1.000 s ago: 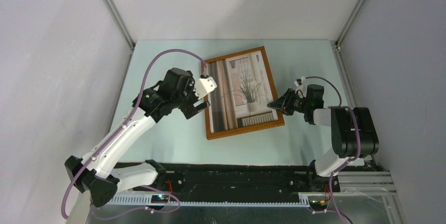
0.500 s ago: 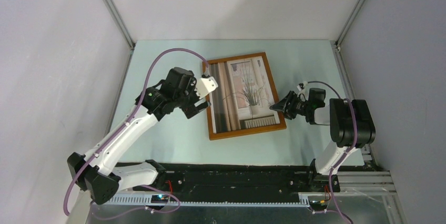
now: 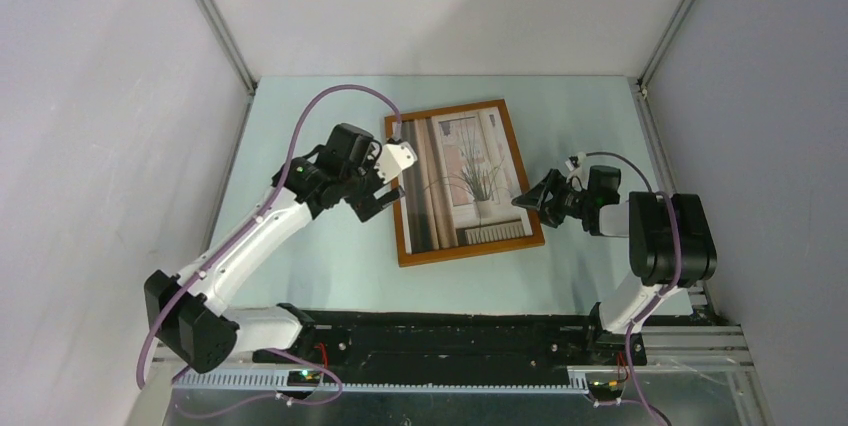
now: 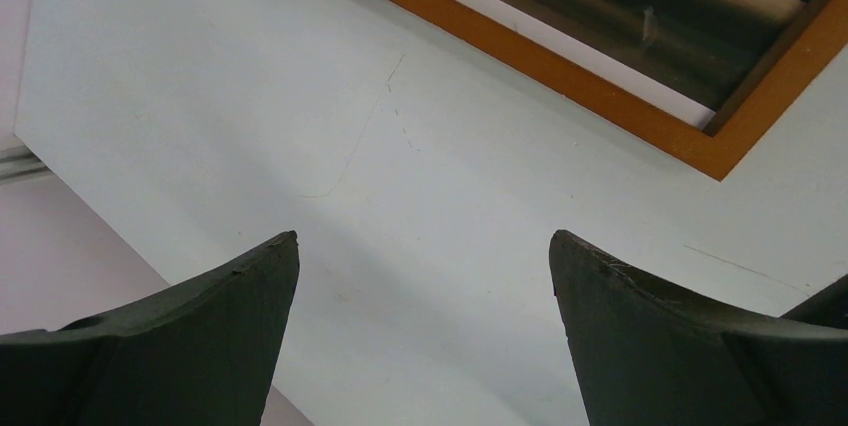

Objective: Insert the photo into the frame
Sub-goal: Turn over the photo frame at the center of the board.

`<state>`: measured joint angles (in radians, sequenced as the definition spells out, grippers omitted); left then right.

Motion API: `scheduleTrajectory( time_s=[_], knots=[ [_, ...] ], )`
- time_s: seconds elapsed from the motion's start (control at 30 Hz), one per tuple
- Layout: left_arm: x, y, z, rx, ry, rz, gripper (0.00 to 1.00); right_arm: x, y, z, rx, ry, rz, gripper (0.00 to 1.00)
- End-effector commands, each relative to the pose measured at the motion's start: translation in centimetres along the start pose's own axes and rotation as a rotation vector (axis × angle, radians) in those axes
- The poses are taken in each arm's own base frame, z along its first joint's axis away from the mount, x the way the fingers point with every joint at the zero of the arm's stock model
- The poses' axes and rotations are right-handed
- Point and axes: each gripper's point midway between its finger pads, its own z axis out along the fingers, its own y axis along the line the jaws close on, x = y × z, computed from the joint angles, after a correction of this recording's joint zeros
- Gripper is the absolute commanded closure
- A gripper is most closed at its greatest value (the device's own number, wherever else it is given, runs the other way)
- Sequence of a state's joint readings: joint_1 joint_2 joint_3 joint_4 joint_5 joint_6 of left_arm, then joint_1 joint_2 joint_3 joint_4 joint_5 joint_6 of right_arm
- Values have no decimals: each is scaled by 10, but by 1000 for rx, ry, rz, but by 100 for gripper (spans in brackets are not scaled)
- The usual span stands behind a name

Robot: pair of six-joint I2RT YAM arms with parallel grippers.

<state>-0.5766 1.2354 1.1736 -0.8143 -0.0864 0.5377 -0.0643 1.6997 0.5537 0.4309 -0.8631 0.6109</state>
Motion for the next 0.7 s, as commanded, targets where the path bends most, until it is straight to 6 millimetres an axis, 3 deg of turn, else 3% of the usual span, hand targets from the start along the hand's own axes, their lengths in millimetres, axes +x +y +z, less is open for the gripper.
scheduleTrajectory(
  time_s=[0.0, 0.37, 0.43, 0.67],
  knots=[
    [-8, 17, 11, -35, -24, -88, 0, -11, -9, -4, 88, -39, -49, 27],
    [-9, 49, 87, 46, -3, -533, 0, -12, -8, 1, 238, 29, -185, 21],
    [-3, 49, 107, 63, 36, -584, 0, -13, -3, 1, 244, 19, -212, 21],
    [1, 43, 146, 150, 50, -760, 0, -18, 6, -9, 238, -3, -210, 19]
  ],
)
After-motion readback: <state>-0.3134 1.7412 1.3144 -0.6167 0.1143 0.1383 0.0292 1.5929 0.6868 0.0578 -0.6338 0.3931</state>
